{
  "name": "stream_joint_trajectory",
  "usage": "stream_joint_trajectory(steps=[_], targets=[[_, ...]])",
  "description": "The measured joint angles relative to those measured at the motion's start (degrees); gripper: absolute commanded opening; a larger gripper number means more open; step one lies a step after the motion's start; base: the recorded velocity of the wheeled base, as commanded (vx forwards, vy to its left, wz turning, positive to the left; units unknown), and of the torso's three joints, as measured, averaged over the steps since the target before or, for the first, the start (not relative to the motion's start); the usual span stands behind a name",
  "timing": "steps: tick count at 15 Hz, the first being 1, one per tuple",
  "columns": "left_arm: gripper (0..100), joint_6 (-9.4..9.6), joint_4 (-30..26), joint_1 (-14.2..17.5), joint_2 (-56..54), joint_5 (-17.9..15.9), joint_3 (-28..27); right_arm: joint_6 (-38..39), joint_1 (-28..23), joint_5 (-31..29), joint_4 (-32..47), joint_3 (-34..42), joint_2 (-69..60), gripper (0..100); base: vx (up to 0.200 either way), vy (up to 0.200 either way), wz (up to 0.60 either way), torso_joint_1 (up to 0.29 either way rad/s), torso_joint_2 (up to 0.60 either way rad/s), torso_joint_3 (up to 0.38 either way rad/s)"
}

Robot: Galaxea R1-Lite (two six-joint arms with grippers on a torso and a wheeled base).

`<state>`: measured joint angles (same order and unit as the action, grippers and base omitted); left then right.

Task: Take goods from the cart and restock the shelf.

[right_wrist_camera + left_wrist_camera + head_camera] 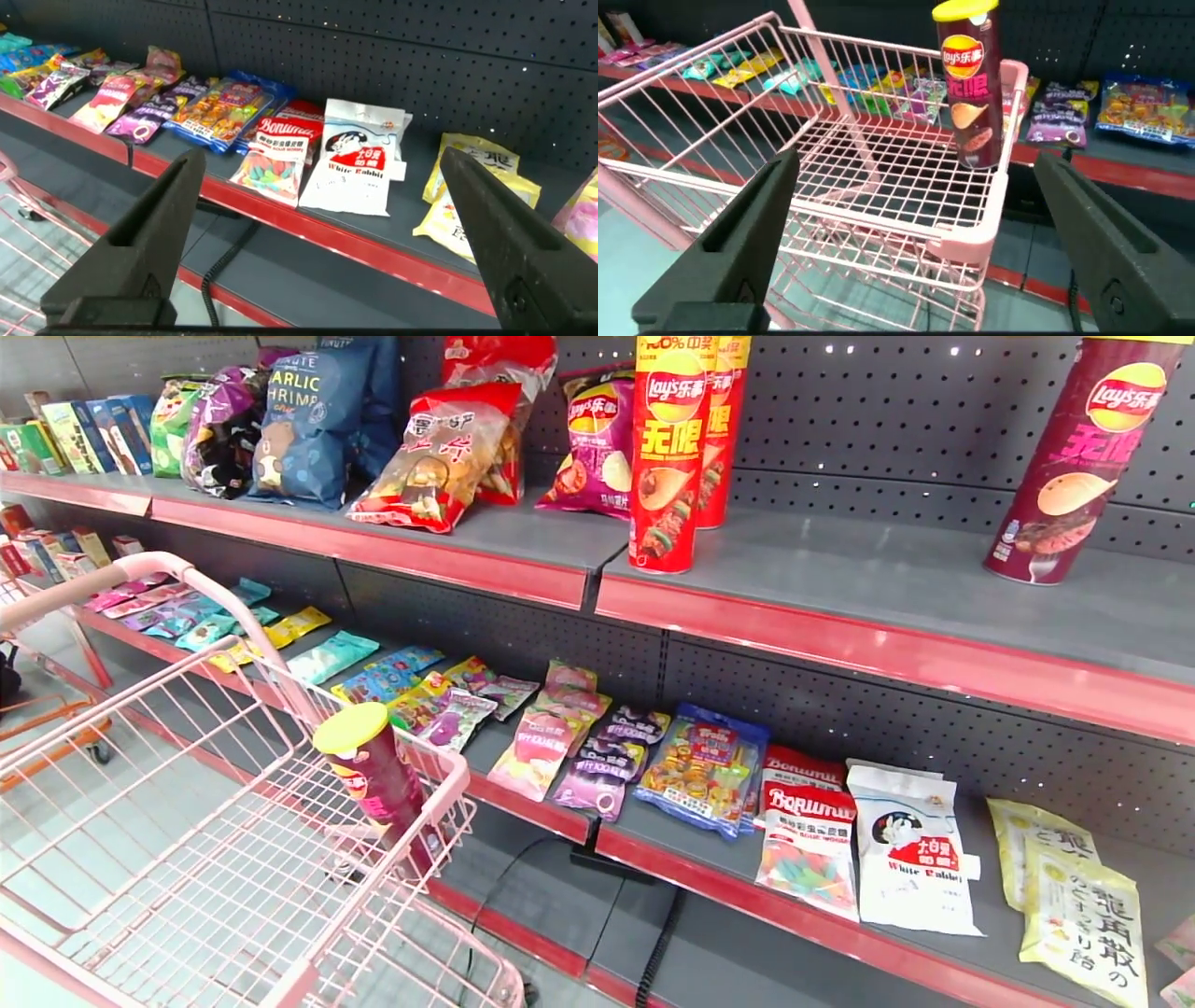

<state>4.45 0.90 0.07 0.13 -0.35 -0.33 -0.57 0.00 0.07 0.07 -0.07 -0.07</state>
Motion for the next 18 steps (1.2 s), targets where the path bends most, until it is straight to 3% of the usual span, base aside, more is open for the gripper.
stream_joint_trajectory(steps=[2,4,5,7,12,14,18], targets=[[100,-3.39,0.7,-0.5,2.4,-0.7,-5.2,0.0,0.0,0.0,0.0,0.0,0.0,100,0.0,0.0,0.0,0.0,0.0,0.0],[100,-7.12,1.2,-1.4,10.3,-1.1,-14.7,0.0,0.0,0.0,0.0,0.0,0.0,100,0.0,0.0,0.0,0.0,0.0,0.0],[100,-7.73,1.4,-1.7,15.9,-1.2,-18.8,0.0,0.0,0.0,0.0,0.0,0.0,100,0.0,0.0,0.0,0.0,0.0,0.0],[100,-6.91,3.8,-2.2,28.4,-1.5,-24.6,0.0,0.0,0.0,0.0,0.0,0.0,100,0.0,0.0,0.0,0.0,0.0,0.0],[100,-6.34,27.9,-2.7,56.9,-4.6,-21.4,-0.1,0.0,0.0,0.0,0.0,0.0,100,0.0,0.0,0.0,0.0,0.0,0.0],[100,-6.69,32.3,-2.8,66.1,-6.2,-20.0,-0.1,0.0,0.0,0.0,0.0,0.0,100,0.0,0.0,0.0,0.0,0.0,0.0],[100,-7.23,33.8,-2.7,77.0,-8.2,-19.2,-0.1,0.0,0.0,0.0,0.0,0.0,100,0.0,0.0,0.0,0.0,0.0,0.0]])
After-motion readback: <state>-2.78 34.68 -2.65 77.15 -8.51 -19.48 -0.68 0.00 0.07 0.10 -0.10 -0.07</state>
